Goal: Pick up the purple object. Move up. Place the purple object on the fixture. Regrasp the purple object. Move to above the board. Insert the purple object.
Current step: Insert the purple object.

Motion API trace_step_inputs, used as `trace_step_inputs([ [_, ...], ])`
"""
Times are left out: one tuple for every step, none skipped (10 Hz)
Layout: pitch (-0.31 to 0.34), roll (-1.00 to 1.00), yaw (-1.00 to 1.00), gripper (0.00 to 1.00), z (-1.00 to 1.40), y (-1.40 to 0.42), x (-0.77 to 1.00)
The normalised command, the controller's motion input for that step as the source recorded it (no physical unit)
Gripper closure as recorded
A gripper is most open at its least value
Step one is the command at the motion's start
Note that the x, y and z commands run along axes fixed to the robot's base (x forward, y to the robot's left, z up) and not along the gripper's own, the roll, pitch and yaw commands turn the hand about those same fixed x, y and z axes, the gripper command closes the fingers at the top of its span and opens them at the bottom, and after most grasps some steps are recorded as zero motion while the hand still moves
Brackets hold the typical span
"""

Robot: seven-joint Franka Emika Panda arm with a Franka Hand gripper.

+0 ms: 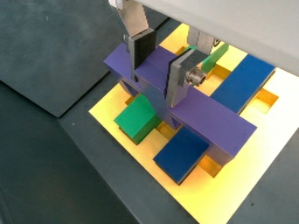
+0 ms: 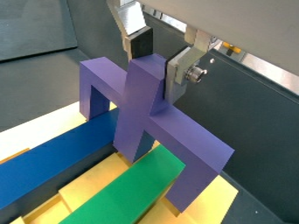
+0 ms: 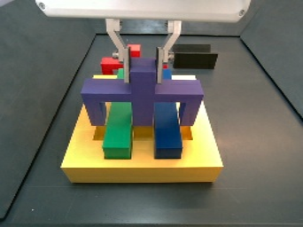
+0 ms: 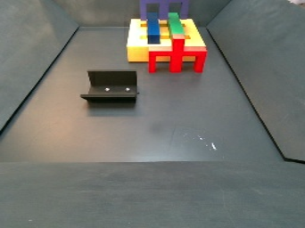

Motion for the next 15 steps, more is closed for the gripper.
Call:
trace_step_inputs([
  [-0.161,-0.28,0.00,1.00,-0.26,0.00,0.00],
  [-0.159,-0.23,0.00,1.00,-0.33,-0.06,0.00],
  [-0.143,-0.22,0.00,1.00,-0.34,-0.09,0.00],
  [-0.117,-0.25,0.00,1.00,-0.28,-0.11,0.00],
  [-0.104,-0.30,0.00,1.00,-0.16,-0.07,0.00],
  [-0.086,-0.34,0.00,1.00,0.00,0.00,-0.06],
  [-0.067,-0.36,0.00,1.00,0.00,0.00,-0.04],
  [-0.061,-0.35,0.00,1.00,-0.04,0.00,0.00],
  [-0.027,-0.41,0.00,1.00,0.00,-0.02,0.00],
  [-0.017,-0.39,0.04,1.00,0.15,-0.09,-0.01],
  [-0.009,-0.36,0.03,1.00,0.12,-0.10,0.00],
  [0.000,-0.05,0.00,1.00,0.00,0.00,0.00],
  [0.000,0.00,0.00,1.00,-0.03,-0.02,0.00],
  [0.113,-0.24,-0.06,1.00,-0.07,-0.11,0.00],
  [0.257,-0.45,-0.04,1.00,-0.05,-0.04,0.00],
])
